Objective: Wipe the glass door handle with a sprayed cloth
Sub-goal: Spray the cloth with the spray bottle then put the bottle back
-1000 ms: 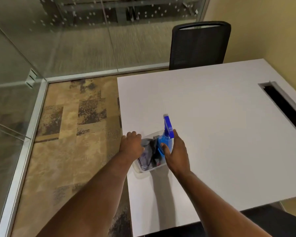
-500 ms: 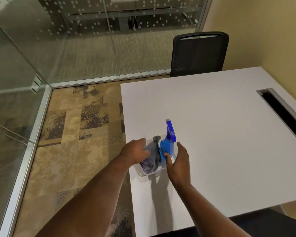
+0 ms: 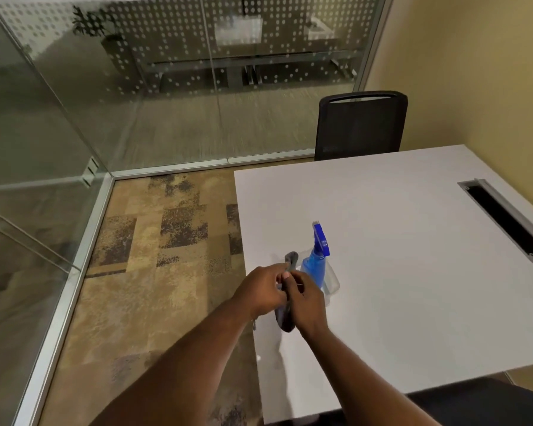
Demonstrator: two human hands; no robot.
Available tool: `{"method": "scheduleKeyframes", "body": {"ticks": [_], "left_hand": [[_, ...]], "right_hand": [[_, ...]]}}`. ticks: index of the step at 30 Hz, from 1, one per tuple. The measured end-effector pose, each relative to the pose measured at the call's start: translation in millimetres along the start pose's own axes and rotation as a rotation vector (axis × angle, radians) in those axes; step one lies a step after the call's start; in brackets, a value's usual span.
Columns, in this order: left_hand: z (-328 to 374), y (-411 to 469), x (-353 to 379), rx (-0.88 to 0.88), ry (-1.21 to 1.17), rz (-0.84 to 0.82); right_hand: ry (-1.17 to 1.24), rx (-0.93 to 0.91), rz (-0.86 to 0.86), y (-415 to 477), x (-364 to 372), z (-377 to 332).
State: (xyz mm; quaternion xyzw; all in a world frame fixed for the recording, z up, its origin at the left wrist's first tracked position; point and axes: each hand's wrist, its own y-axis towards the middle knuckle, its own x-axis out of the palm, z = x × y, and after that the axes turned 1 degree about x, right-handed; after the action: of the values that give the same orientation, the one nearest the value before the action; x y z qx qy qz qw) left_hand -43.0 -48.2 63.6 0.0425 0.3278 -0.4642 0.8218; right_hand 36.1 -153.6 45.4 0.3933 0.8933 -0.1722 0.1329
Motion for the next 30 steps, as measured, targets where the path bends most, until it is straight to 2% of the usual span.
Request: {"method": "scheduleKeyframes", "body": {"ticks": [4, 7, 14, 20, 30], "left_hand": [[0, -14, -10, 0.001, -0.149, 0.041], [6, -23, -26, 0.032, -0.139, 0.050], [35, -53, -72, 0.089, -0.319, -0.059], [52, -75, -98, 0.117, -0.288, -0.057], [70, -95, -120, 0.143, -0.390, -0.037]], "right_hand": [[0.106, -0.007, -0.011, -9, 1, -22], [0.130, -0.013, 0.020, -11, 2, -31], [0.167, 0.022, 0.041, -24, -4, -64], [0.182, 0.015, 0.060, -39, -6, -93], [0.156, -0.044, 0.031, -49, -15, -126]]}}
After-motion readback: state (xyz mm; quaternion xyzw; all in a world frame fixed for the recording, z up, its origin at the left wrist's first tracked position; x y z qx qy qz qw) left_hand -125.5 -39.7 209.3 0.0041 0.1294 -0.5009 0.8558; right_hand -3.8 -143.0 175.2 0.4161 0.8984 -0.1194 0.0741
